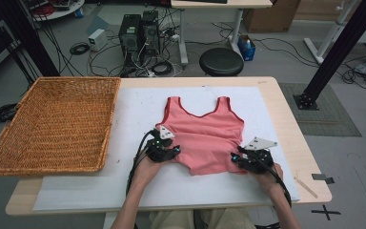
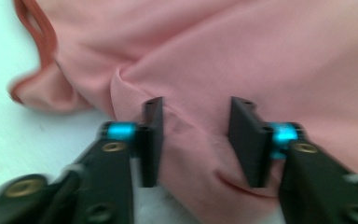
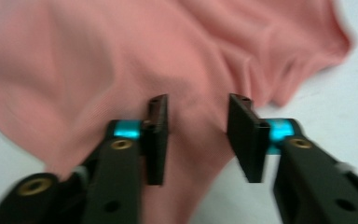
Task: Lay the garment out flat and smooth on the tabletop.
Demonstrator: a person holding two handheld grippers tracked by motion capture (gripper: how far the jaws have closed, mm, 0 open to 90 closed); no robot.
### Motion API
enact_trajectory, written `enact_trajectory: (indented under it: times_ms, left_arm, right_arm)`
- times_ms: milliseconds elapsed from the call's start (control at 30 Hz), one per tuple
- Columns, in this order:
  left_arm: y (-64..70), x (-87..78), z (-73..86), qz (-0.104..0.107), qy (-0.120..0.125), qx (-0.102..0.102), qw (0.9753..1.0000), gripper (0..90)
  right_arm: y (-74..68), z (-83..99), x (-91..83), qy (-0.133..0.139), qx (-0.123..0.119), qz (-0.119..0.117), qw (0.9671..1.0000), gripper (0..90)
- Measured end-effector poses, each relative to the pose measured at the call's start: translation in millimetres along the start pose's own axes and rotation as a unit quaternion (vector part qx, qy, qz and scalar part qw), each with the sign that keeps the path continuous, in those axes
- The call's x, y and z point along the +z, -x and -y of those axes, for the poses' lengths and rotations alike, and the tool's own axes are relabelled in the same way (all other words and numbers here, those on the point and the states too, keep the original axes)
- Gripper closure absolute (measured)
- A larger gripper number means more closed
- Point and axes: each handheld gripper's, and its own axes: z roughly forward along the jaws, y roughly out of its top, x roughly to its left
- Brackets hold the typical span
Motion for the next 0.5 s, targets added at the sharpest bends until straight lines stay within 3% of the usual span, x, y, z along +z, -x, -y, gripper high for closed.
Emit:
enact_trajectory:
  times_ms: [67,167,233,300,333,367,400,433,500]
  left_arm:
    - [-3.8,-2.3,-0.7,-0.006,0.017,-0.008,0.9998,86.7]
    - [-16.2,-13.5,-4.9,-0.036,0.049,-0.038,0.9974,87.8]
    - [-23.1,-18.7,-6.0,-0.059,0.055,-0.049,0.9955,87.9]
    - [-26.6,-19.9,-4.4,-0.066,0.047,-0.055,0.9952,87.6]
    - [-26.7,-20.8,-3.3,-0.065,0.046,-0.06,0.995,84.0]
    - [-25.5,-22.4,-2.4,-0.066,0.05,-0.066,0.9944,73.6]
    - [-24.3,-23.9,-1.4,-0.062,0.057,-0.068,0.9942,64.4]
    - [-23.1,-23.7,-1.1,-0.048,0.063,-0.07,0.9945,60.7]
    - [-19.8,-17.2,-1.7,-0.034,0.038,-0.065,0.9966,56.0]
  right_arm:
    - [0.8,0.0,0.9,0.002,-0.007,-0.008,0.9999,82.5]
    - [6.1,-3.5,-6.2,0.018,0.001,0.009,0.9998,87.8]
    - [9.9,-6.6,-12.8,0.034,0.011,0.023,0.9991,87.7]
    - [11.5,-7.1,-13.7,0.031,0.014,0.031,0.9989,78.9]
    - [13.0,-6.2,-12.7,0.026,0.019,0.029,0.9991,72.5]
    - [13.9,-4.7,-12.1,0.025,0.028,0.022,0.9991,68.7]
    - [14.1,-3.2,-12.0,0.026,0.033,0.013,0.999,64.7]
    - [14.0,-2.4,-11.4,0.031,0.035,0.008,0.9989,59.7]
    - [11.7,-3.8,-6.8,0.026,0.032,-0.003,0.9991,55.4]
